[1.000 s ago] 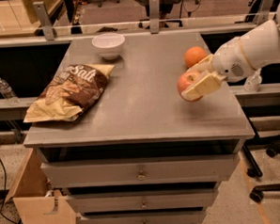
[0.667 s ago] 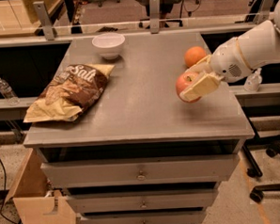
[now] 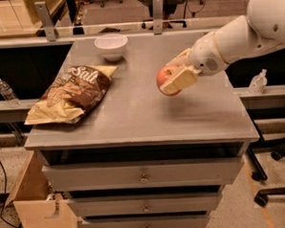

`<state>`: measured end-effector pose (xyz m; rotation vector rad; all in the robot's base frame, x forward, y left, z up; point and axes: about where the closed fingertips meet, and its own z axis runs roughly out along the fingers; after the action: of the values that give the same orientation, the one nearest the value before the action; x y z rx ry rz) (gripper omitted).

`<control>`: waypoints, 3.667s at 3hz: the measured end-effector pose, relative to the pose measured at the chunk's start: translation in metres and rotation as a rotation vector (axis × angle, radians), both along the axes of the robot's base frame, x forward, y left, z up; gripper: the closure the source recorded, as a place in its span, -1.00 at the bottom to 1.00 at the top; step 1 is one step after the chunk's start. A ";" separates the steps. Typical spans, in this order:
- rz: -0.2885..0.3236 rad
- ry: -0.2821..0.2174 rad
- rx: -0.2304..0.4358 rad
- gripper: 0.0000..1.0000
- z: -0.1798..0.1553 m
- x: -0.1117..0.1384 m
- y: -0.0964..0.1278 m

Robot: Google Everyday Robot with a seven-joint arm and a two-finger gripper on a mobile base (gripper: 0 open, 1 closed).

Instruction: Move apple near brown chip bag

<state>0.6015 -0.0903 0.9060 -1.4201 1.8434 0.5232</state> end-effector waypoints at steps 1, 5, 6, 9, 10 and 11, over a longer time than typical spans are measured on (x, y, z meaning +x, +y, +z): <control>0.121 -0.005 0.003 1.00 0.007 0.026 0.075; 0.224 0.035 -0.002 1.00 -0.032 0.052 0.193; 0.196 0.004 -0.009 1.00 -0.026 0.053 0.189; 0.206 0.010 -0.009 -0.25 -0.031 0.052 0.195; 0.210 0.013 -0.009 -0.71 -0.032 0.051 0.197; 0.214 0.015 -0.009 -1.00 -0.034 0.051 0.199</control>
Offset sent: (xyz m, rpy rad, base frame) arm 0.0598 0.2284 -0.0182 0.0284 0.0517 0.3470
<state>0.6520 0.1089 0.8721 -1.6342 1.7171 0.6333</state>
